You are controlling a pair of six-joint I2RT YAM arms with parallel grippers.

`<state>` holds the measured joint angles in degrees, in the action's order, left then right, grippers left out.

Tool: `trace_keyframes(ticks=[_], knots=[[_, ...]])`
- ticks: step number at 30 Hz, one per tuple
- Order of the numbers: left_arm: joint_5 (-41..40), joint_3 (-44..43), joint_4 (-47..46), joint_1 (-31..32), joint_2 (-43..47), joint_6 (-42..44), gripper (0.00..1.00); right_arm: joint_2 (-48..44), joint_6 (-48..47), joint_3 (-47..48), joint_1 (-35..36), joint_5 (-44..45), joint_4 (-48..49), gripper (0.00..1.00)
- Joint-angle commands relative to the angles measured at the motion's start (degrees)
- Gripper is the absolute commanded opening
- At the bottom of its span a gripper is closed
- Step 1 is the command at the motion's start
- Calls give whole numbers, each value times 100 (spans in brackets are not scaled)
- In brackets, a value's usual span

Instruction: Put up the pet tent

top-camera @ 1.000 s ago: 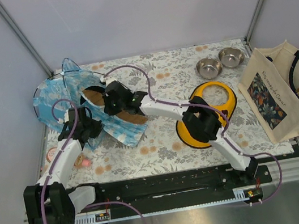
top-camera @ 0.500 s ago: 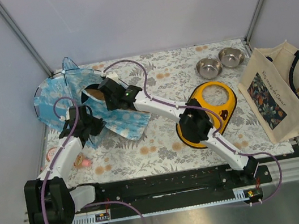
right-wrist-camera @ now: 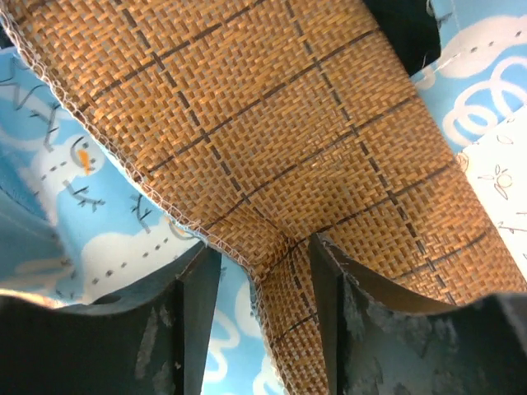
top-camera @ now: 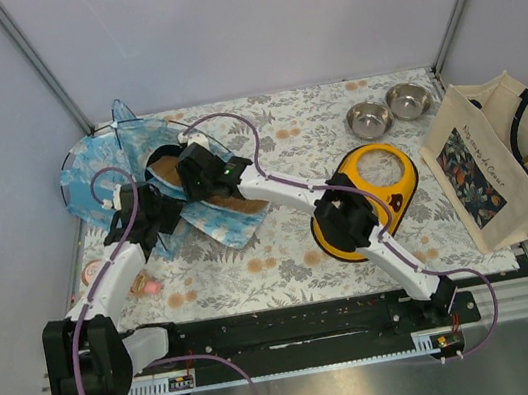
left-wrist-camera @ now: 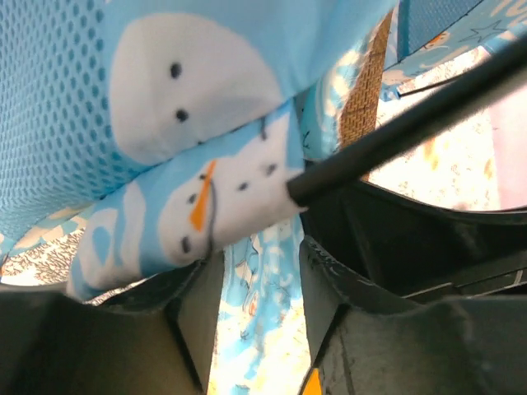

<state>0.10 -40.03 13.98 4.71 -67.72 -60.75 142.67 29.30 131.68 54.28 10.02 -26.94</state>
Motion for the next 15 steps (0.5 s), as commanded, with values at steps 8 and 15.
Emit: trace_keyframes(ticks=[8,15], knots=[[1105,-330,-62,4,882,703,74,-390,-346,-160,-67,-738,-4,21],[1222,-567,684,-5,1814,1609,85,-407,-355,-572,-76,-984,382,19]])
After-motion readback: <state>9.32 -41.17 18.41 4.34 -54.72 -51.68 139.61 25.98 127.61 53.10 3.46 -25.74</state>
